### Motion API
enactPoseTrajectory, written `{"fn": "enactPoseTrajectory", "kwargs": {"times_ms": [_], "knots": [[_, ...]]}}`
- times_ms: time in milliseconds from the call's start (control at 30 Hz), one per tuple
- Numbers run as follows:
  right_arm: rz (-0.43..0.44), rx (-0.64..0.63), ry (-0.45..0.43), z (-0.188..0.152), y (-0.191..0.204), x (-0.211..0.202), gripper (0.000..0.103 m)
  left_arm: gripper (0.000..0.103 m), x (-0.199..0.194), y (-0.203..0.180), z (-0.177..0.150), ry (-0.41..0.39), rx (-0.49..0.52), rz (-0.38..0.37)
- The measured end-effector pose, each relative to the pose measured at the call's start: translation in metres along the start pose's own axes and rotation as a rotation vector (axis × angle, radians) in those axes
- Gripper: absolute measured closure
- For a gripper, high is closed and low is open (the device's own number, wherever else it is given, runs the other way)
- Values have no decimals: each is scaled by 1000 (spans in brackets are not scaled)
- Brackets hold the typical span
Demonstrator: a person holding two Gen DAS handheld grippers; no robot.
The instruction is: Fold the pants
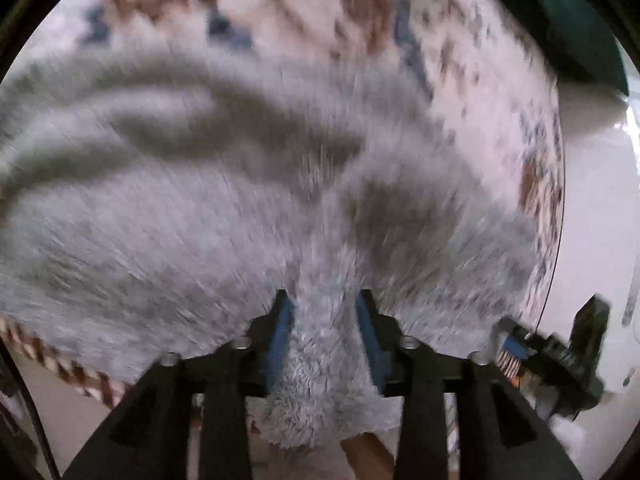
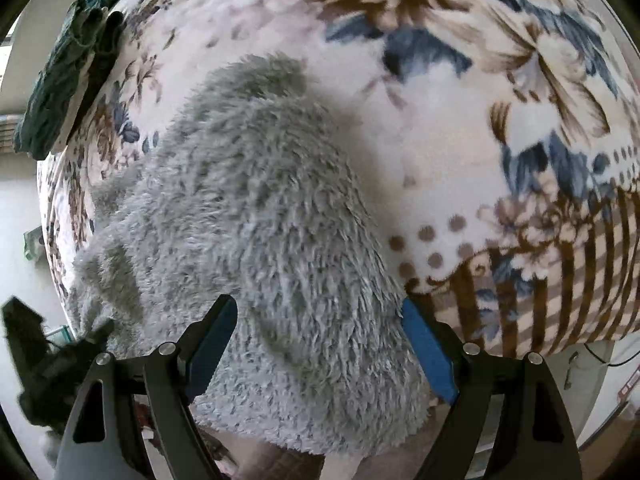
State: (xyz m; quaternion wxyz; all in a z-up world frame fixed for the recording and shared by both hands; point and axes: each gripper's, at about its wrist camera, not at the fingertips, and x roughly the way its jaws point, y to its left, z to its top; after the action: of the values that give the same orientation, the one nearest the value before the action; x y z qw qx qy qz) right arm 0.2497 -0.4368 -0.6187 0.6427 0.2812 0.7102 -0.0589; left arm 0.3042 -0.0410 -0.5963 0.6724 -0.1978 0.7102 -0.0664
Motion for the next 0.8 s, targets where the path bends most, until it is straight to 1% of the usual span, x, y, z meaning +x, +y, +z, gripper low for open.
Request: {"fn": "enactPoseTrajectory", "kwargs": {"times_ms": [33, 67, 167, 200, 233, 267, 300, 333, 367, 400, 433, 467, 533, 567, 633, 667, 733, 767, 800], "knots": [[3, -2, 0, 0, 1, -1, 17, 56, -11, -5, 6, -39, 18, 6], [6, -4, 0, 1, 2, -1, 17, 49, -13, -9, 12, -45, 35, 3], [0, -2, 2, 3, 0, -2, 17, 48, -4, -30, 35, -38, 119, 4], [-2, 2, 3, 4, 0, -2, 17, 48, 6, -41, 42, -19, 179, -1], [-1, 4, 1, 5, 1, -2, 17, 48, 16, -49, 45, -11, 227, 21], [-1, 3, 0, 6, 2, -1, 17, 51, 24, -57, 48, -14, 265, 25], [-5, 1, 1, 7, 3, -1, 17, 76, 31, -63, 50, -22, 295, 10], [-9, -1, 0, 8, 3, 0, 17, 90, 37, -67, 53, -33, 314, 17], [-14, -3, 0, 9, 4, 0, 17, 90, 42, -68, 55, -37, 323, 27], [-23, -2, 1, 10, 4, 0, 17, 91, 43, -67, 57, -48, 312, 39], [-27, 1, -1, 12, 3, 0, 17, 91, 41, -59, 60, -74, 277, 43], [-30, 9, -14, 14, 2, -3, 17, 91, 41, -51, 63, -83, 247, 46], [-27, 18, -42, 20, 1, -7, 17, 91, 48, -34, 69, -75, 158, 29], [-6, 26, -62, 24, 0, -10, 17, 91, 49, -29, 70, -72, 127, 14], [31, 26, -82, 31, 3, -13, 17, 91, 49, -20, 65, -68, 111, 9], [35, 13, -89, 36, 6, -13, 18, 91, 47, -18, 62, -70, 118, 7], [-13, -31, -74, 44, 14, -6, 18, 91, 46, -19, 59, -77, 132, 18], [-53, -41, -47, 49, 17, 3, 18, 90, 46, -16, 58, -73, 121, 12], [-69, -39, -29, 51, 18, 8, 18, 87, 46, -11, 57, -63, 102, 3]]}}
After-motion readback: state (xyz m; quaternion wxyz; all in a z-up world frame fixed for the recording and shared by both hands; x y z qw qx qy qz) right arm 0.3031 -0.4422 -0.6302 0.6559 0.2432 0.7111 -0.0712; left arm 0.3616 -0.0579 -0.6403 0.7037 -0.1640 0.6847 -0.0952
